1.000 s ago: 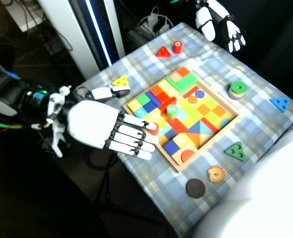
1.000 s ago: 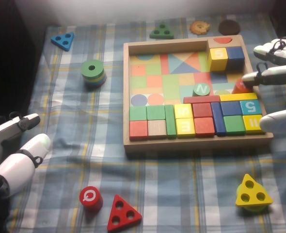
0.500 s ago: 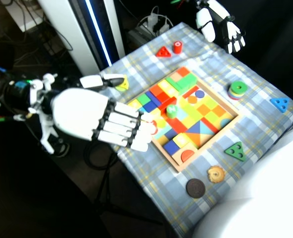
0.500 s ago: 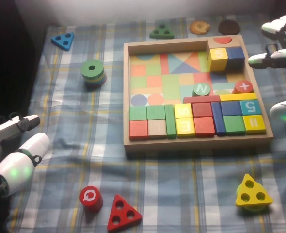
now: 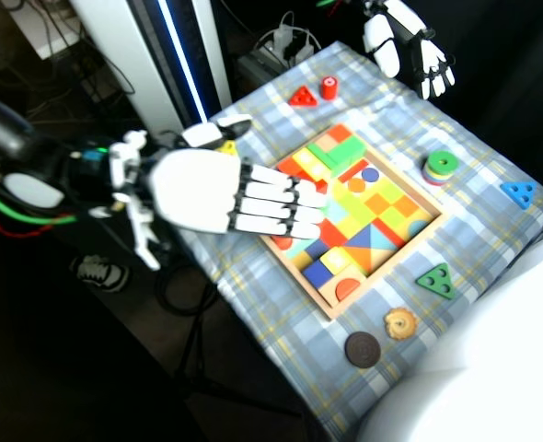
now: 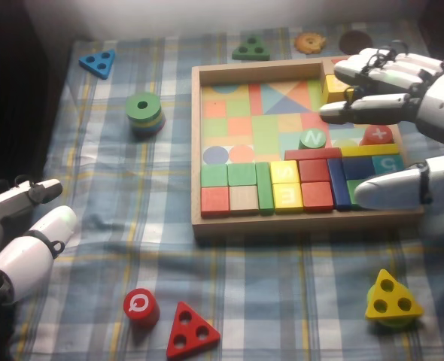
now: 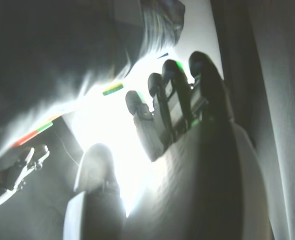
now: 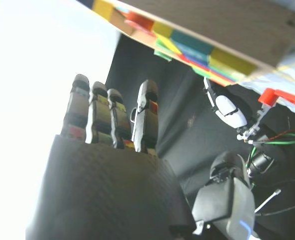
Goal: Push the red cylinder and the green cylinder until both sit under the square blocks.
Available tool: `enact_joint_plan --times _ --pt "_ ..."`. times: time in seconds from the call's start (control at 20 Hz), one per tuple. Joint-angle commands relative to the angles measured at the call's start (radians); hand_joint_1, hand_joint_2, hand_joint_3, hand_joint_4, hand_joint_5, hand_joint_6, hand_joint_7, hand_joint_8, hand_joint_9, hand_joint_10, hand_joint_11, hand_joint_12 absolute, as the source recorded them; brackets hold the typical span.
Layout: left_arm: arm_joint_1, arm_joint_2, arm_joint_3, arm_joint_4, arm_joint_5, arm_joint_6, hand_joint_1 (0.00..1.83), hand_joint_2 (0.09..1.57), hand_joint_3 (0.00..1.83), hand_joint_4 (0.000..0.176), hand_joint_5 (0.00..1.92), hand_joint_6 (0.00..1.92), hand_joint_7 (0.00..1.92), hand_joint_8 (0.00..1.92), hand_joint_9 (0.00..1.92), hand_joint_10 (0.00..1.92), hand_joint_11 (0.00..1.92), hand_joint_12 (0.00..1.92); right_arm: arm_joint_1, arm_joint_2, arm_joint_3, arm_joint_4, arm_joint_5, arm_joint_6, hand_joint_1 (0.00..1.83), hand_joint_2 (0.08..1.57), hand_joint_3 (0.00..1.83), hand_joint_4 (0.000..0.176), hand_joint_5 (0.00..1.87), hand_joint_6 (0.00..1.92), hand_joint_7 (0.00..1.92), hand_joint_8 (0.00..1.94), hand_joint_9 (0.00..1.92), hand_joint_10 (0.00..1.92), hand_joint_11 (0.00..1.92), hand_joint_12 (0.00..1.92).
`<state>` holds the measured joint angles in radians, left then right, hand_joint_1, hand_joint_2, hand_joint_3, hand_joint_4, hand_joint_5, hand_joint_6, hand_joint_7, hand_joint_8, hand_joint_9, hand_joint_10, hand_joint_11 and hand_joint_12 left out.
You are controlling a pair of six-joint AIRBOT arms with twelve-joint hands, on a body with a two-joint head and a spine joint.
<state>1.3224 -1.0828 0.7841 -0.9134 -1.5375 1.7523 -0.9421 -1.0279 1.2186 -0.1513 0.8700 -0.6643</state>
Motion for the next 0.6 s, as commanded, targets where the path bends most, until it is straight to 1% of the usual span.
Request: enact_joint_plan --times 0.0,0.05,0.1,0.15,0.2,0.25,0.3,0.4,0.45,0.5,0.55 --pt "-0.003 -0.003 0.005 0.041 -0.11 -0.011 0.28 1.27 0.0 0.093 0.59 0.0 0.41 0.0 0.31 0.0 0.0 0.16 0.018 -0.01 0.009 0.015 0.097 0.01 0.0 0.85 0.01 0.116 0.38 0.01 0.0 0.0 0.0 0.0 0.0 0.0" --pt "-0.003 -0.003 0.005 0.041 -0.11 -0.011 0.31 1.27 0.0 0.089 0.6 0.0 0.41 0.0 0.31 0.0 0.0 0.16 0.023 -0.02 0.016 0.011 0.093 0.014 0.0 0.86 0.02 0.112 0.39 0.01 0.0 0.0 0.0 0.0 0.0 0.0" --pt "-0.003 -0.003 0.005 0.041 -0.11 -0.011 0.26 1.28 0.0 0.088 0.59 0.0 0.4 0.0 0.3 0.0 0.0 0.11 0.027 -0.029 0.022 0.007 0.089 0.017 0.0 0.85 0.01 0.124 0.39 0.01 0.0 0.0 0.0 0.0 0.0 0.0" --pt "-0.003 -0.003 0.005 0.042 -0.111 -0.011 0.26 1.28 0.0 0.084 0.59 0.0 0.41 0.0 0.3 0.0 0.0 0.12 0.032 -0.039 0.028 0.004 0.086 0.017 0.0 0.85 0.01 0.111 0.41 0.01 0.0 0.0 0.0 0.0 0.0 0.0" --pt "-0.003 -0.003 0.005 0.042 -0.11 -0.011 0.26 1.28 0.0 0.077 0.6 0.0 0.41 0.0 0.31 0.0 0.0 0.13 0.037 -0.047 0.033 -0.001 0.082 0.017 0.0 0.85 0.01 0.108 0.41 0.01 0.0 0.0 0.0 0.0 0.0 0.0" --pt "-0.003 -0.003 0.005 0.042 -0.11 -0.011 0.27 1.28 0.0 0.085 0.6 0.0 0.42 0.0 0.32 0.01 0.0 0.17 0.04 -0.051 0.034 -0.004 0.08 0.017 0.0 0.86 0.01 0.1 0.41 0.01 0.0 0.0 0.0 0.0 0.0 0.0" --pt "-0.003 -0.003 0.005 0.042 -0.11 -0.011 0.28 1.28 0.0 0.088 0.6 0.0 0.41 0.0 0.32 0.0 0.0 0.17 0.043 -0.054 0.035 -0.007 0.079 0.017 0.0 0.85 0.01 0.099 0.42 0.01 0.0 0.0 0.0 0.0 0.0 0.0" --pt "-0.003 -0.003 0.005 0.042 -0.11 -0.012 0.29 1.28 0.0 0.089 0.6 0.0 0.41 0.0 0.32 0.0 0.0 0.17 0.046 -0.059 0.039 -0.012 0.073 0.017 0.0 0.85 0.01 0.101 0.42 0.01 0.0 0.0 0.0 0.0 0.0 0.0" --pt "-0.003 -0.003 0.005 0.042 -0.11 -0.012 0.26 1.28 0.0 0.082 0.61 0.0 0.41 0.0 0.32 0.0 0.0 0.19 0.047 -0.062 0.04 -0.017 0.066 0.017 0.0 0.85 0.01 0.092 0.42 0.01 0.0 0.0 0.0 0.0 0.0 0.0" --pt "-0.003 -0.003 0.005 0.042 -0.11 -0.012 0.26 1.28 0.0 0.082 0.61 0.0 0.41 0.0 0.32 0.0 0.0 0.19 0.048 -0.063 0.042 -0.021 0.058 0.017 0.0 0.85 0.01 0.092 0.42 0.01 0.0 0.0 0.0 0.0 0.0 0.0" --pt "-0.003 -0.003 0.005 0.042 -0.11 -0.013 0.25 1.27 0.0 0.09 0.6 0.0 0.41 0.0 0.31 0.0 0.0 0.16 0.049 -0.066 0.045 -0.026 0.047 0.017 0.0 0.85 0.0 0.105 0.42 0.01 0.0 0.0 0.0 0.0 0.0 0.0"
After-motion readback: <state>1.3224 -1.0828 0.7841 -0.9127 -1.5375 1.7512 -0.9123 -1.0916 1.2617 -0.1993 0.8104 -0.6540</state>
